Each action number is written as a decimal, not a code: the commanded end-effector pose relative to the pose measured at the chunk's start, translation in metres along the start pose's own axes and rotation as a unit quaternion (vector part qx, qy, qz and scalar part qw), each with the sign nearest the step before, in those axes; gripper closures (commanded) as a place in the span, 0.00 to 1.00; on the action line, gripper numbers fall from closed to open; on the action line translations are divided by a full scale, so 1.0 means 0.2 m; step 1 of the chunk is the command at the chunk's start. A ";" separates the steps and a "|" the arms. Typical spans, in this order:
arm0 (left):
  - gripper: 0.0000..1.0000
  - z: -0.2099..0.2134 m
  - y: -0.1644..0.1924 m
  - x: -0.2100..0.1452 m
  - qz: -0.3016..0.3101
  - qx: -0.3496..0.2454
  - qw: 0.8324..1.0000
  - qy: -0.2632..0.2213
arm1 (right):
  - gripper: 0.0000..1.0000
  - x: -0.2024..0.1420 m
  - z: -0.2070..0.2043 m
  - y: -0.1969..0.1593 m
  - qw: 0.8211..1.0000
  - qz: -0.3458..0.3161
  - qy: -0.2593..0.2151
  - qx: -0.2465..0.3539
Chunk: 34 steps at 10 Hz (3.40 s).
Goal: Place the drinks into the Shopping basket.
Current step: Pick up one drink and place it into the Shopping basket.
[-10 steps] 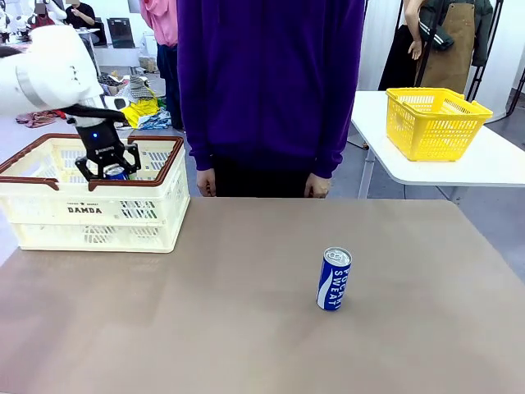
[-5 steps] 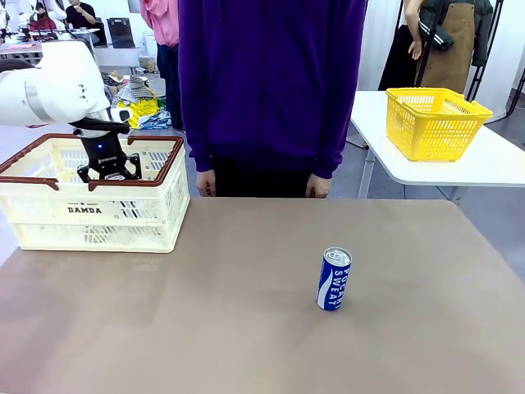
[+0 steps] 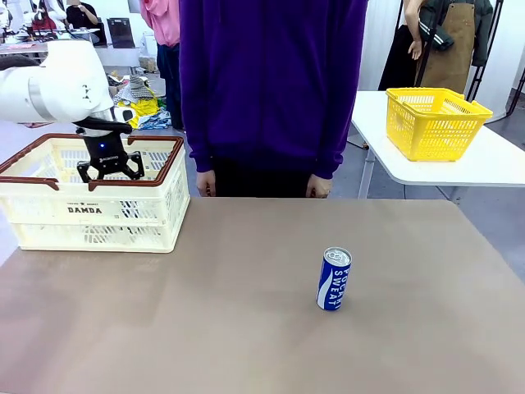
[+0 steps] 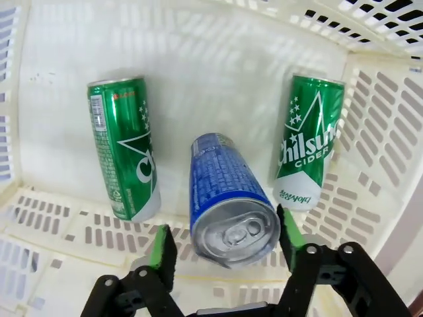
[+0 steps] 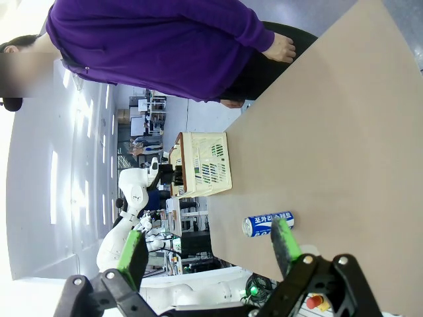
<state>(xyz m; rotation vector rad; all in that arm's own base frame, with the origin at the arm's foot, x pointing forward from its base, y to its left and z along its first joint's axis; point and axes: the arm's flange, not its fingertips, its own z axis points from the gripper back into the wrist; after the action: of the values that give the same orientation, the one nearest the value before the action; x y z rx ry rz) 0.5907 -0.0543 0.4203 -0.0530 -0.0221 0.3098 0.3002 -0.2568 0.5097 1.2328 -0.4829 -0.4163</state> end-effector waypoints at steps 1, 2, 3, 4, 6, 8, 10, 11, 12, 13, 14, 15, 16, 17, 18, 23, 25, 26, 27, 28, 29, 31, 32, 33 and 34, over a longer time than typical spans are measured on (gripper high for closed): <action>0.00 0.04 -0.02 -0.01 0.006 0.005 1.000 -0.013 | 0.00 0.01 0.00 0.01 1.000 0.011 -0.001 0.010; 0.00 0.08 -0.03 -0.01 0.005 -0.003 1.000 -0.019 | 0.00 0.01 0.00 0.01 1.000 0.011 -0.001 0.010; 0.00 0.14 -0.05 -0.03 0.001 -0.022 0.999 -0.027 | 0.00 0.01 0.00 0.01 1.000 0.011 -0.001 0.010; 0.00 0.25 -0.07 -0.07 0.006 -0.030 0.999 -0.045 | 0.00 0.01 0.00 0.01 1.000 0.011 -0.001 0.010; 0.00 0.61 -0.06 -0.16 0.002 -0.072 0.994 -0.078 | 0.00 0.01 0.00 0.01 1.000 0.011 -0.001 0.010; 0.00 1.01 0.05 -0.33 0.005 -0.127 0.991 -0.042 | 0.00 0.01 0.00 0.01 1.000 0.011 -0.001 0.010; 0.00 1.26 0.24 -0.54 -0.036 -0.170 0.984 -0.031 | 0.00 0.01 0.00 0.01 1.000 0.011 -0.001 0.010; 0.00 1.34 0.36 -0.64 -0.097 -0.198 0.975 -0.006 | 0.00 0.01 0.00 0.01 1.000 0.011 -0.001 0.010; 0.00 1.39 0.51 -0.75 -0.169 -0.245 0.954 0.028 | 0.00 0.01 0.00 0.01 1.000 0.011 -0.001 0.010; 0.00 1.40 0.69 -0.84 -0.239 -0.307 0.920 0.056 | 0.00 0.01 0.00 0.01 1.000 0.011 -0.001 0.010; 0.00 1.34 0.89 -0.88 -0.267 -0.372 0.887 0.066 | 0.00 0.01 0.00 0.01 1.000 0.011 -0.001 0.010; 0.00 1.25 1.05 -0.89 -0.273 -0.419 0.863 0.072 | 0.00 0.01 0.00 0.01 1.000 0.011 -0.001 0.010; 0.00 1.14 1.16 -0.87 -0.273 -0.460 0.841 0.087 | 0.00 0.01 0.00 0.01 1.000 0.011 -0.001 0.010; 0.00 1.02 1.21 -0.84 -0.276 -0.500 0.816 0.091 | 0.00 0.01 0.00 0.01 1.000 0.011 -0.001 0.010; 0.00 0.91 1.21 -0.81 -0.280 -0.528 0.795 0.102 | 0.00 0.01 0.00 0.01 1.000 0.011 -0.001 0.010; 0.00 0.72 1.21 -0.75 -0.272 -0.541 0.787 0.116 | 0.00 0.01 0.00 0.01 1.000 0.011 -0.001 0.010; 0.00 0.72 1.21 -0.75 -0.272 -0.541 0.787 0.116 | 0.00 0.01 0.00 0.01 1.000 0.011 -0.001 0.010; 0.00 0.72 1.21 -0.75 -0.272 -0.541 0.787 0.116 | 0.00 0.01 0.00 0.01 1.000 0.011 -0.001 0.010; 0.00 0.72 1.21 -0.75 -0.272 -0.541 0.787 0.116 | 0.00 0.01 0.00 0.01 1.000 0.011 -0.001 0.010; 0.00 0.72 1.21 -0.75 -0.272 -0.541 0.787 0.116 | 0.00 0.01 0.00 0.01 1.000 0.011 -0.001 0.010; 0.00 0.72 1.21 -0.75 -0.272 -0.541 0.787 0.116 | 0.00 0.01 0.00 0.01 1.000 0.011 -0.001 0.010; 0.00 0.72 1.21 -0.75 -0.272 -0.541 0.787 0.116 | 0.00 0.01 0.00 0.01 1.000 0.011 -0.001 0.010; 0.00 0.72 1.21 -0.75 -0.272 -0.541 0.787 0.116 | 0.00 0.01 0.00 0.01 1.000 0.011 -0.001 0.010; 0.00 0.72 1.21 -0.75 -0.272 -0.541 0.787 0.116 | 0.00 0.01 0.00 0.01 1.000 0.011 -0.001 0.010; 0.00 0.72 1.21 -0.75 -0.272 -0.541 0.787 0.116 | 0.00 0.01 0.00 0.01 1.000 0.011 -0.001 0.010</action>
<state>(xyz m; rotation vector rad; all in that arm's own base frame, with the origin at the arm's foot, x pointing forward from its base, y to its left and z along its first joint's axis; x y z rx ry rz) 0.3740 0.1375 0.5519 -1.2234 0.0412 -0.3152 0.3003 -0.2568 0.5095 1.2329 -0.4822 -0.4167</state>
